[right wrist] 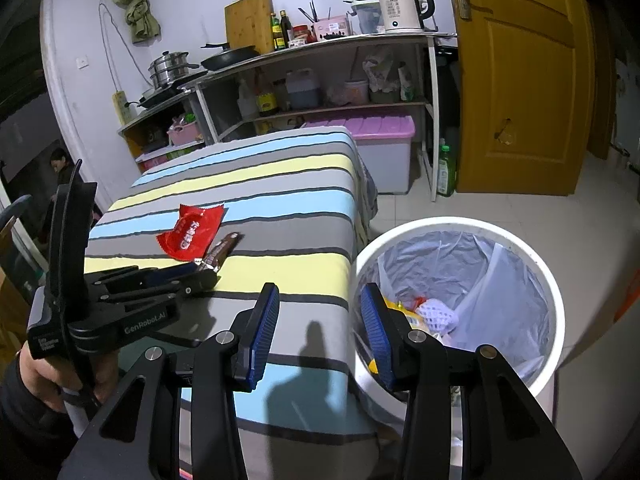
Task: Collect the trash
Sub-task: 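Grasp the brown bar wrapper with the left gripper while the right grasps the red wrapper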
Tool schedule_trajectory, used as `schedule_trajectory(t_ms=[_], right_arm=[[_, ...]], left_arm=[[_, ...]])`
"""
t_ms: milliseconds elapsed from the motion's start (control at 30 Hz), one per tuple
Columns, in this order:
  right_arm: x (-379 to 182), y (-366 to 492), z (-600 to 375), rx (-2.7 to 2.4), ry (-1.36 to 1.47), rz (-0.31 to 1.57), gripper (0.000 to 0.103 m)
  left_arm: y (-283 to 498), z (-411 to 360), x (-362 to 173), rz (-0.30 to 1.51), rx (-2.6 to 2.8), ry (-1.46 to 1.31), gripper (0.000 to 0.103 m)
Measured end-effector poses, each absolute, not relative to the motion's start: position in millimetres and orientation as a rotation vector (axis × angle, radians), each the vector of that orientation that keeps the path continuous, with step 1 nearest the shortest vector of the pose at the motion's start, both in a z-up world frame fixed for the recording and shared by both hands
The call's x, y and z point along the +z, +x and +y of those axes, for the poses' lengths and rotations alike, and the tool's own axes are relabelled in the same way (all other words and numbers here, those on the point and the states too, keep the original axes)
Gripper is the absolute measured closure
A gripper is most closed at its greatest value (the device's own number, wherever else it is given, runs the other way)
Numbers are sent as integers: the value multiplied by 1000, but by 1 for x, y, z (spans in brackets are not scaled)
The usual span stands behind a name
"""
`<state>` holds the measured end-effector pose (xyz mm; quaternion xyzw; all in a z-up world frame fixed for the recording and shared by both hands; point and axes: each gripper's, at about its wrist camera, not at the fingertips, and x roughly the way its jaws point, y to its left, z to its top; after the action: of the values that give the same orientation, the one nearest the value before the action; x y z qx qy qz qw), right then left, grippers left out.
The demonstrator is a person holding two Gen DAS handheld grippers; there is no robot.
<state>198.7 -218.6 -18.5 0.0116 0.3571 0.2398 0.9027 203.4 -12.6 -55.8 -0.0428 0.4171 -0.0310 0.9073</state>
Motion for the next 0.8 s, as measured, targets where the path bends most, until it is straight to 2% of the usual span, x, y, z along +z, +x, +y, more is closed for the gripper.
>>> schedule_trajectory(t_ms=[333, 800], right_arm=[[-13, 200, -215, 503, 9, 727, 59], [-11, 194, -150, 614, -49, 736, 59]], left_arm=[[183, 2, -41, 794, -62, -117, 82], [133, 75, -8, 672, 75, -198, 82]])
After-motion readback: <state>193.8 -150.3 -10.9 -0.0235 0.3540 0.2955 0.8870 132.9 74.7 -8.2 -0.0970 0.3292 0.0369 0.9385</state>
